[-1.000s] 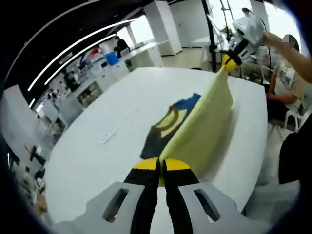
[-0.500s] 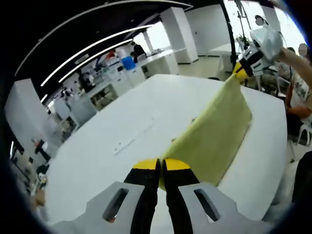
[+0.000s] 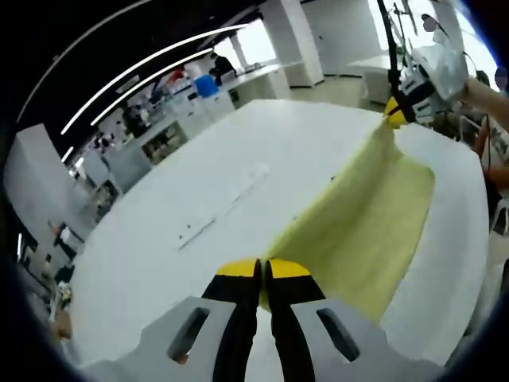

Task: Fold the garment on the visible template until the final outline fits inside the template.

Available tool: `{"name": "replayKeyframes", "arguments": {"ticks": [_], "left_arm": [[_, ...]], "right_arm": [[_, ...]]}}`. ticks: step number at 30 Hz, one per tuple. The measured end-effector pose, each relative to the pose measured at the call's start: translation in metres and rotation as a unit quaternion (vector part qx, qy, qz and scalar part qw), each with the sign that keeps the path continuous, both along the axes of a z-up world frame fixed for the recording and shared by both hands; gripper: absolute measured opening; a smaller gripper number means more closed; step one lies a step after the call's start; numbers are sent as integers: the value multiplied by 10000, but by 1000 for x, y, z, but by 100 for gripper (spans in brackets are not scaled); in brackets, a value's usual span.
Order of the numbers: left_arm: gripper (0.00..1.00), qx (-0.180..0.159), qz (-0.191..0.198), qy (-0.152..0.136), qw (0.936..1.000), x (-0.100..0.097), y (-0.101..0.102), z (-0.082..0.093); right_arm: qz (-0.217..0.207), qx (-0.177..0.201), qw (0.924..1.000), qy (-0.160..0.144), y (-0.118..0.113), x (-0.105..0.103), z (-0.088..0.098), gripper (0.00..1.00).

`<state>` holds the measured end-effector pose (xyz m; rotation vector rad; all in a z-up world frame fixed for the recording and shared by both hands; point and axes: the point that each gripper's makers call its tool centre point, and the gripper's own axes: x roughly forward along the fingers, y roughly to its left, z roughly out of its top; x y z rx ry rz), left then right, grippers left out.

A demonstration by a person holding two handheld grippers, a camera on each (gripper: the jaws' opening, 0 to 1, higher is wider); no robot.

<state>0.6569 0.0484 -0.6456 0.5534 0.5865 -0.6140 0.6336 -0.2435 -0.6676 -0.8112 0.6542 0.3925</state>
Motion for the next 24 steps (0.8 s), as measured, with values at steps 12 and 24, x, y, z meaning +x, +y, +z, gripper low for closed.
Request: {"name": "replayKeyframes", "arguments": {"ticks": [12,24], "left_arm": [[1,586,-129,232,9979,27,0,-64],[2,513,-104,529,9972,48,2,-103]], "right_arm": [[-854,658,9924,600,-3,19,-57,0],[-941,822,9888,811,-9,35,-90,2]]}}
